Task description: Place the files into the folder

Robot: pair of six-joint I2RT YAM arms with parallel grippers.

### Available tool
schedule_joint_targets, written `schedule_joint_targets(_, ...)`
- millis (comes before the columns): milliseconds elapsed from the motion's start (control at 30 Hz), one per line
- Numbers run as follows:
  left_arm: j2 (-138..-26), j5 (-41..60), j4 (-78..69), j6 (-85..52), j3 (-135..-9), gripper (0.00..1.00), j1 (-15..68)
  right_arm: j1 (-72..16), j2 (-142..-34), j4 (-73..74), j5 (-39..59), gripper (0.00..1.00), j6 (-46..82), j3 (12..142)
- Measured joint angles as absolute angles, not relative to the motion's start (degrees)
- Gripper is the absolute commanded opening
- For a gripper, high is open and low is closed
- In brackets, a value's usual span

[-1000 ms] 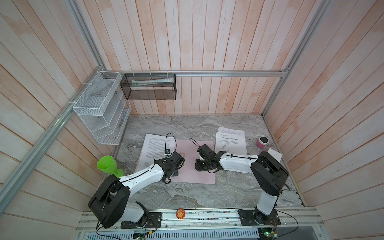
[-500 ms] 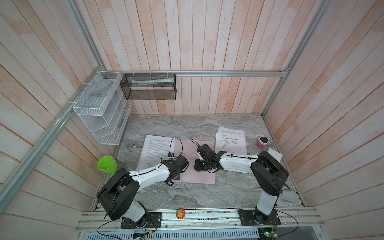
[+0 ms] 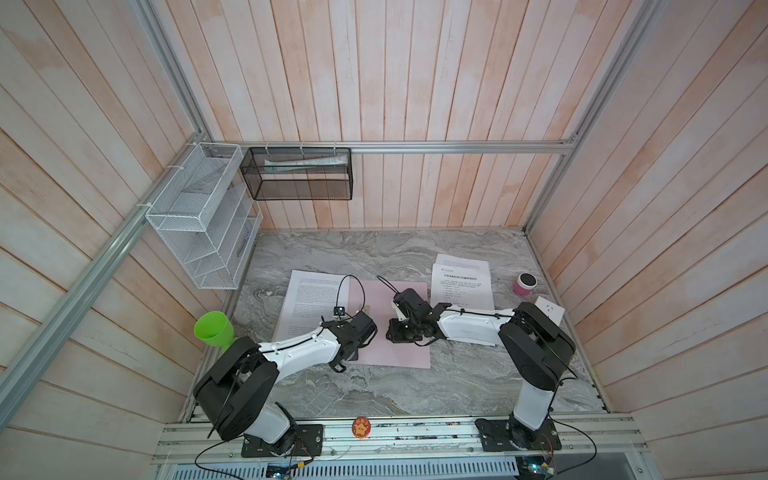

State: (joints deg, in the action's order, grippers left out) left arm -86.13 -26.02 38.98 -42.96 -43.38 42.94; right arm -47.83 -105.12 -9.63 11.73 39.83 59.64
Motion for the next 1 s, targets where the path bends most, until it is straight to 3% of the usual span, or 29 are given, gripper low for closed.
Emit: schedule_joint_targets(1000, -87.31, -27.29, 45.47, -52.82, -43.83, 0.78, 43.18, -46.87, -105.34, -5.32, 15.09, 0.27, 39.81, 58.0)
